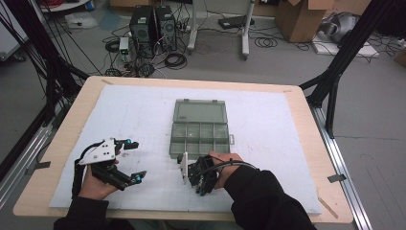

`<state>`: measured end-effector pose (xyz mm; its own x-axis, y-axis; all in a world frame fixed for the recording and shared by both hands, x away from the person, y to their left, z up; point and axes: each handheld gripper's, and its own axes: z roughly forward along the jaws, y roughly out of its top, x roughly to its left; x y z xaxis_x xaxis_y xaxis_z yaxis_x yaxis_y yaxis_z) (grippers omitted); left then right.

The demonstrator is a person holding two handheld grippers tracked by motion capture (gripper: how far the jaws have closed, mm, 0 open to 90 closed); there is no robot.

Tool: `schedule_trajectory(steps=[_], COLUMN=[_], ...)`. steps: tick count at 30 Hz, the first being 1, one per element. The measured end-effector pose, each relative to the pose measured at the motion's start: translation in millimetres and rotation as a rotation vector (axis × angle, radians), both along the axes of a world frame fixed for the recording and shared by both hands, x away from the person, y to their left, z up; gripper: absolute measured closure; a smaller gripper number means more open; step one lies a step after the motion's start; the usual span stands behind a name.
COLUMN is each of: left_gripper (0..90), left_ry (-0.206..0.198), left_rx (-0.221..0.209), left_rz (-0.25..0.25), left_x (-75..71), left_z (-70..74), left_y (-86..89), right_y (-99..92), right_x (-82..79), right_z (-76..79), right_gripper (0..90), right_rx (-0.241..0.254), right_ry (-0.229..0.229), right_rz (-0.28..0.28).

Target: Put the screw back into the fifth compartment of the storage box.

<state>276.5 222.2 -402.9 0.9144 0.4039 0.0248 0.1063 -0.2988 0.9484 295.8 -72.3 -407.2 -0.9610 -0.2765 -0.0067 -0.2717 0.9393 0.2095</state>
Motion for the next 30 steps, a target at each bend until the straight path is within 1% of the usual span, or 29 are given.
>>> schedule_trajectory(steps=[1,2,4,12,15,17,18,19,30], left_gripper=[1.8,1.8,1.8,1.9,1.8,1.8,1.8,1.8,1.8], left_ry=[0.000,-0.001,-0.002,-0.002,-0.003,-0.002,-0.002,-0.002,-0.001], left_rx=[0.000,0.000,0.002,0.003,0.003,0.003,0.004,0.005,0.004], left_rz=[0.001,-0.001,-0.002,-0.002,-0.002,-0.002,-0.003,-0.002,-0.004], left_x=[0.0,0.1,0.3,0.2,0.1,0.2,0.2,0.1,0.0], left_z=[0.0,-0.1,-0.2,0.0,0.0,0.0,0.0,-0.1,-0.1], left_y=[-0.1,-0.2,-0.3,-0.4,-0.6,-0.6,-0.6,-0.6,-1.6], right_y=[-0.3,-0.3,-0.5,-0.3,-0.2,-0.1,0.3,-0.1,1.2], right_x=[0.0,0.8,0.6,1.1,0.3,0.4,1.2,0.2,0.5], right_z=[0.2,0.2,0.4,0.7,0.8,0.7,0.5,1.0,0.6], right_gripper=[59.0,59.4,61.0,65.7,69.1,69.8,70.4,70.7,74.9], right_rx=[-0.005,0.000,-0.005,-0.002,-0.005,-0.004,0.003,-0.007,-0.007], right_ry=[0.006,0.004,0.007,0.001,0.000,-0.001,-0.006,-0.002,-0.002], right_rz=[-0.014,-0.007,-0.019,-0.020,-0.022,-0.021,-0.010,-0.023,-0.041])
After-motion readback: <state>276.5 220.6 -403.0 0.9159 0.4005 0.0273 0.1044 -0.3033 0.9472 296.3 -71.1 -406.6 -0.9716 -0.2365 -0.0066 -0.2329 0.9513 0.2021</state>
